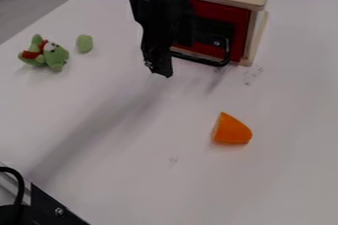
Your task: Open the drawer
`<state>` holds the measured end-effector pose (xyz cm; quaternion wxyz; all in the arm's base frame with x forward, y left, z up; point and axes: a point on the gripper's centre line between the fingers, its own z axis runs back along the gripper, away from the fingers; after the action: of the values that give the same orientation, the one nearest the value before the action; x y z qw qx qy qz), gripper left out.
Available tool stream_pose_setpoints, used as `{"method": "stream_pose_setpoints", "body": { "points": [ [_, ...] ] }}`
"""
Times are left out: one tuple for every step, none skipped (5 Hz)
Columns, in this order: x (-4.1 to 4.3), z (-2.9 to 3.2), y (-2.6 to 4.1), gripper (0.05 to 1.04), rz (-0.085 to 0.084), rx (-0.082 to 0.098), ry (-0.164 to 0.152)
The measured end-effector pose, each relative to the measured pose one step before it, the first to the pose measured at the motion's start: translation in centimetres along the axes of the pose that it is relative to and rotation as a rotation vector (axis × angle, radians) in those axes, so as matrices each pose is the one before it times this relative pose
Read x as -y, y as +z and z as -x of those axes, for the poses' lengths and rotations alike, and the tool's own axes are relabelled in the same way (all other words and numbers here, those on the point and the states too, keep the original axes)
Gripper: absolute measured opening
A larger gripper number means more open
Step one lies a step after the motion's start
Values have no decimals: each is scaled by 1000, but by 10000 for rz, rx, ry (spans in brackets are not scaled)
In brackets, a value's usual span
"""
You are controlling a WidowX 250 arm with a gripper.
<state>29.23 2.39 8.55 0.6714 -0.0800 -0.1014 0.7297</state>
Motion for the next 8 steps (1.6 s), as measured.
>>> {"method": "stream_pose_setpoints", "body": {
  "points": [
    [844, 744, -1422, 1000, -21, -212, 98],
    [-38, 235, -1196, 1000, -190, -137, 159],
    [696, -74, -876, 1000, -31, -43, 38],
    [1494, 465, -1426, 950, -110, 5, 1],
    [278, 484, -836, 687, -77, 30, -64],
    [442, 328, -231, 364, -76, 181, 23],
    [-172, 383, -29, 166, -95, 245, 142],
    [-165, 174, 48, 124, -84, 162, 69]
  ]
}}
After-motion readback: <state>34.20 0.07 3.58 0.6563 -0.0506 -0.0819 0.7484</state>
